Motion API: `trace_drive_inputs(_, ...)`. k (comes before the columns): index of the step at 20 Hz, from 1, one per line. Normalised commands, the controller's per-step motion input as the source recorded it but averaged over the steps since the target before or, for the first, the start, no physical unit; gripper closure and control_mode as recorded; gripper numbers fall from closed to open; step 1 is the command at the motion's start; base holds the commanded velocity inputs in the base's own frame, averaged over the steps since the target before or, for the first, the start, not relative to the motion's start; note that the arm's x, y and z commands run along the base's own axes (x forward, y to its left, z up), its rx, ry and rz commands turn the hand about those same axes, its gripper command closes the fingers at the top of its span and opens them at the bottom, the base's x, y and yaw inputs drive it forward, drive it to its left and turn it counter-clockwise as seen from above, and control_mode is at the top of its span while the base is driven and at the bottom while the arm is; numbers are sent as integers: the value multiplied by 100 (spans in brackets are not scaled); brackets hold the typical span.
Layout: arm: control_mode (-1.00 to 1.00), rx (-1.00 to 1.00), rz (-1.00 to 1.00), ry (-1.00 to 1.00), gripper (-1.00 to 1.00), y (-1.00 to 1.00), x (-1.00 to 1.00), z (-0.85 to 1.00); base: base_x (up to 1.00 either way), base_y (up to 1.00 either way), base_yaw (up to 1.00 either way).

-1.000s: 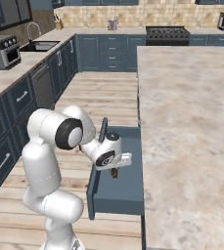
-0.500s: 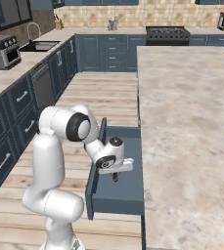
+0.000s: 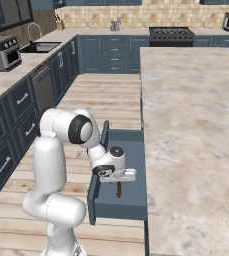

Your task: Pick up the metallic utensils from the counter and place them in the open drawer. Make sure not to pick up any wooden utensils.

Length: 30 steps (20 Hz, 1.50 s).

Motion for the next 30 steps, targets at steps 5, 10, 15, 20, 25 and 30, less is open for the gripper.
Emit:
trace_drive_inputs(5,-100,0,-16,-8,-100,0,-41,90,0,0,0)
trace_drive_inputs(10,-100,0,-9,-2,-100,0,-26,100,0,0,0)
trace_drive_inputs(15,-100,0,-6,1,-100,0,-4,100,0,0,0)
trace_drive_inputs(20,-100,0,-6,0,-100,0,-9,100,0,0,0)
trace_drive_inputs(25,-100,0,-7,2,-100,0,-26,100,0,0,0)
trace_drive_inputs(30,-100,0,-12,2,-100,-2,-31,100,0,0,0)
